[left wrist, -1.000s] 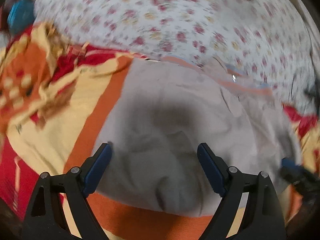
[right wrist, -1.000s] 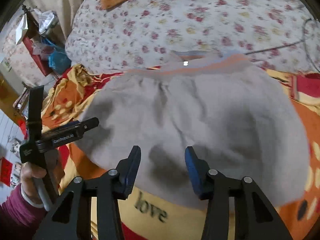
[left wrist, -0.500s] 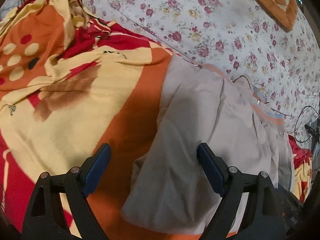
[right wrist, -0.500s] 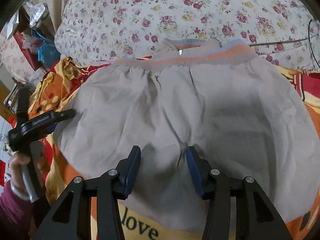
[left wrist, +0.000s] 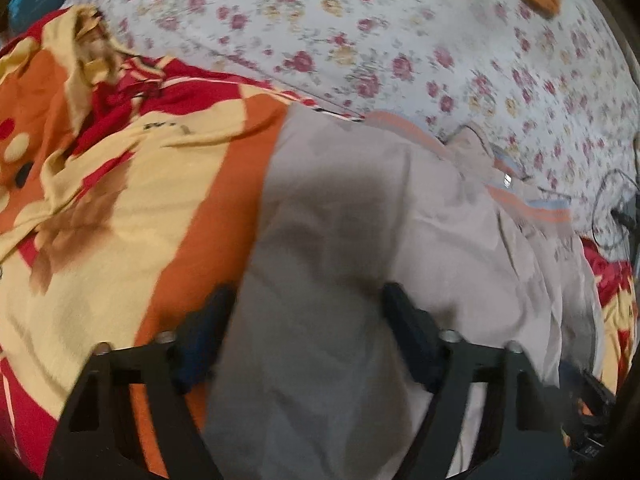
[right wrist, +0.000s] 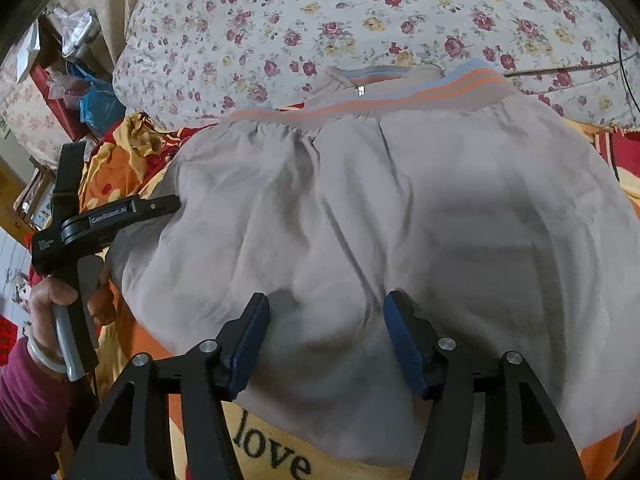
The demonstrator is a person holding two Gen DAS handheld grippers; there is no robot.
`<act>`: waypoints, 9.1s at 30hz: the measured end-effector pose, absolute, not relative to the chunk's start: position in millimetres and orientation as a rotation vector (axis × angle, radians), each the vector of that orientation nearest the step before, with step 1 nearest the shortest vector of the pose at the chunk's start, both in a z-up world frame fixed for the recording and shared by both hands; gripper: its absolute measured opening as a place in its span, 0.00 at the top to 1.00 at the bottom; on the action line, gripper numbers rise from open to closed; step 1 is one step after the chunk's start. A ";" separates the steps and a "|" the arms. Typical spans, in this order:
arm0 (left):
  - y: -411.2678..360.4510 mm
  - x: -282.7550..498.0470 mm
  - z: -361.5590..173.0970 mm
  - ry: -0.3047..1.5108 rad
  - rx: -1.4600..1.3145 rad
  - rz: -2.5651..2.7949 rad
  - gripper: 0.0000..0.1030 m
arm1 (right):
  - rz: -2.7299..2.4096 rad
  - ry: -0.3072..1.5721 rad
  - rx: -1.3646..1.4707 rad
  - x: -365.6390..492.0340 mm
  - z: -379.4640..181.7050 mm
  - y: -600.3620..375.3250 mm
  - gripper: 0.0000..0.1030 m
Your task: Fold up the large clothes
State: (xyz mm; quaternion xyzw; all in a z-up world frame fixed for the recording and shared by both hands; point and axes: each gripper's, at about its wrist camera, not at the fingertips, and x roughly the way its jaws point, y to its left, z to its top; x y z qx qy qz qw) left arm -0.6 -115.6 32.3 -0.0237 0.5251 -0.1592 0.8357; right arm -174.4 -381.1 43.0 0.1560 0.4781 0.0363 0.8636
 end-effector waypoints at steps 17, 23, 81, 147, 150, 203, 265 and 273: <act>-102.6 5.2 38.4 1.129 -0.062 -0.318 0.23 | 0.097 0.984 0.317 -175.4 42.7 -380.2 0.32; -89.4 9.2 29.6 1.129 -0.150 -0.296 0.21 | 0.101 0.985 0.308 -175.2 42.4 -378.5 0.29; -319.9 -94.1 171.1 0.920 0.205 -0.729 1.00 | -0.077 0.864 0.496 -192.5 74.0 -485.0 0.63; -261.6 -58.9 70.3 1.082 0.105 -0.430 0.41 | 0.075 0.830 0.631 -140.8 78.8 -485.4 0.53; -258.7 -56.9 67.2 1.097 0.085 -0.438 0.41 | 0.023 0.719 0.591 -151.6 99.2 -496.1 0.14; -327.9 -103.7 59.9 0.988 0.255 -0.472 0.28 | -0.189 0.979 0.212 -142.3 64.2 -518.8 0.76; -312.0 -82.9 35.9 1.215 -0.031 -0.738 0.14 | -0.146 0.823 0.344 -223.2 90.3 -539.8 0.16; -319.8 -82.8 41.2 1.190 -0.071 -0.817 0.48 | 0.090 0.910 0.636 -182.6 44.9 -561.5 0.61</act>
